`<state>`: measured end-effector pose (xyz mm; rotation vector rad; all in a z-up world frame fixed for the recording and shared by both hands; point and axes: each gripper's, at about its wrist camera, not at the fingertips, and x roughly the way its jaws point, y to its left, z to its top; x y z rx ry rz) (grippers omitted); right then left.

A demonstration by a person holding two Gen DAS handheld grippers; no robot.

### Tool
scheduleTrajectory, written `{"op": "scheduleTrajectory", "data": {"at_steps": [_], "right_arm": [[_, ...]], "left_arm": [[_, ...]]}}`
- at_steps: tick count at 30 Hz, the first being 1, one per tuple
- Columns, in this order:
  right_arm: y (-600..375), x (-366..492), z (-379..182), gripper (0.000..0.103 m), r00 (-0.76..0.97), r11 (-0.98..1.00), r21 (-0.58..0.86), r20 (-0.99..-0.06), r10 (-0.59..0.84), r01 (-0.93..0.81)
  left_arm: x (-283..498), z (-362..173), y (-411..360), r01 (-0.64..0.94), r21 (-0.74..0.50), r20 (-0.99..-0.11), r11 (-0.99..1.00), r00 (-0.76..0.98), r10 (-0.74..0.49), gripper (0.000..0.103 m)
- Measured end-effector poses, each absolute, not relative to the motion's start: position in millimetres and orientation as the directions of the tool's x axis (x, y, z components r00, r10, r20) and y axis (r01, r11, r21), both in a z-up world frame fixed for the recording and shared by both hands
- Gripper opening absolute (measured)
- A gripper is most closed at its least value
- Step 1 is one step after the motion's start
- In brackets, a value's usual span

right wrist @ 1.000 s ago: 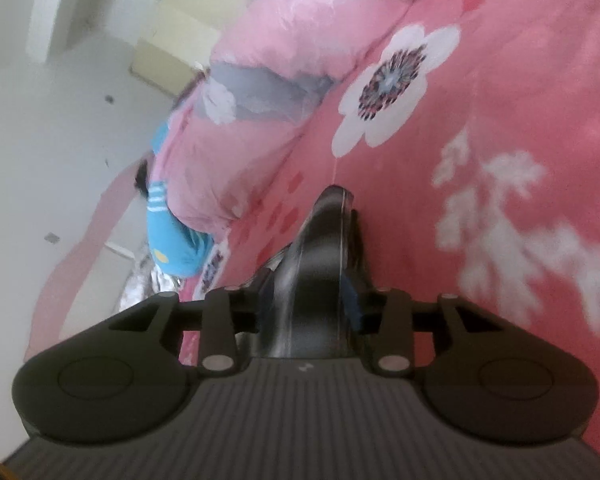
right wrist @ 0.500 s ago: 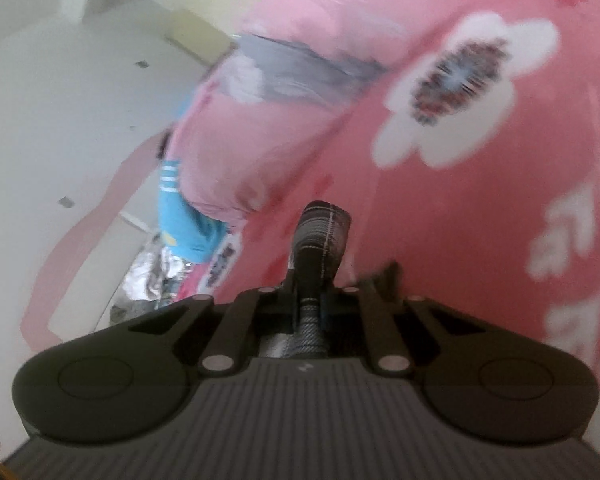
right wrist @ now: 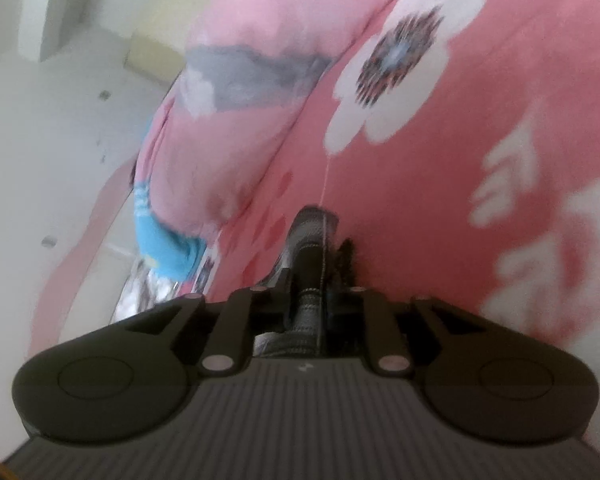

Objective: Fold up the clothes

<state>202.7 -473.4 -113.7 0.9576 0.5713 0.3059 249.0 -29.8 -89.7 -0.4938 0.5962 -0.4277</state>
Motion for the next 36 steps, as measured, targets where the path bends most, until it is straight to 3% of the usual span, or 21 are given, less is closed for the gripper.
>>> {"op": "scheduleTrajectory", "data": {"at_steps": [4,8,16,23,30,34,36], "right_arm": [[-483,138,-94,0.024,0.895,0.551,0.835,-0.233,0.379,-0.016],[-483,74,-91,0.024,0.930,0.581,0.813,-0.184,0.319,-0.038],[-466,5,-110,0.024,0.916,0.637,0.766,-0.195,0.350,-0.081],[-444,-13,-98,0.016,0.911,0.773,0.621,-0.234,0.339,-0.129],[-420,-11,-80,0.012,0.904,0.853,0.455,-0.201,0.378,-0.256],[-407,14,-99,0.009,0.854,0.889,0.428,-0.389,0.345,-0.164],[-410,15,-98,0.009,0.854,0.887,0.435,-0.391,0.343,-0.157]], "left_arm": [[222,-65,-39,0.324,-0.483,-0.390,0.813,0.752,-0.532,0.054],[198,-48,-79,0.417,-0.370,-0.442,0.830,0.707,-0.552,0.054],[163,-55,-171,0.563,-0.065,-0.562,0.824,0.662,-0.496,0.057],[160,-78,-180,0.535,-0.022,-0.604,0.845,0.666,-0.437,0.062],[161,-78,-179,0.508,-0.035,-0.589,0.861,0.686,-0.428,0.065],[161,-73,-170,0.483,-0.097,-0.576,0.870,0.686,-0.445,0.065],[160,-66,-157,0.464,-0.141,-0.560,0.874,0.691,-0.457,0.065]]}}
